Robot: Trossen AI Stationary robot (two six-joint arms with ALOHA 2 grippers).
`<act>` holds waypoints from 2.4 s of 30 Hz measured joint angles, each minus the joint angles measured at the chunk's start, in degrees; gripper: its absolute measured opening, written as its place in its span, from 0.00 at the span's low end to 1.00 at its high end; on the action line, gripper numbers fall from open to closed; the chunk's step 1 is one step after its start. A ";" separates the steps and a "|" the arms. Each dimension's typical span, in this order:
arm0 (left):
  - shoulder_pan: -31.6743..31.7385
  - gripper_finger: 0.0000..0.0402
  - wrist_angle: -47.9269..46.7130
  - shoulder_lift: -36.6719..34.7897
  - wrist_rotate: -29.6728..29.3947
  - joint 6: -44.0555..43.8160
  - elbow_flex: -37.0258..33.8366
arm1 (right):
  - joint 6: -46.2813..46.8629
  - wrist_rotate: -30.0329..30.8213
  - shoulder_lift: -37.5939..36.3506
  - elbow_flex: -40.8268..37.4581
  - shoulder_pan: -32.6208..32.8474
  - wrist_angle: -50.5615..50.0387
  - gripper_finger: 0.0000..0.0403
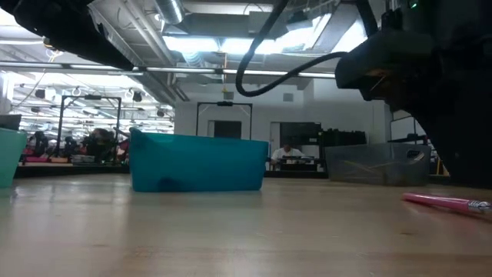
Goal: Sort silverware by color (type)
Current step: Put the pink fork into the orange bin
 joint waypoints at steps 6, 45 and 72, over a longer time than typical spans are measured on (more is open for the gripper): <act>0.00 0.21 0.00 0.00 -0.01 0.00 0.00 | 0.00 0.08 0.20 0.00 0.02 1.37 0.26; 0.00 0.21 0.22 0.04 0.01 -0.03 0.00 | -4.72 -0.09 4.02 -0.05 0.02 5.48 0.26; 0.00 0.21 0.20 0.04 0.01 -0.04 0.00 | -4.74 0.18 4.02 0.04 0.00 5.64 0.10</act>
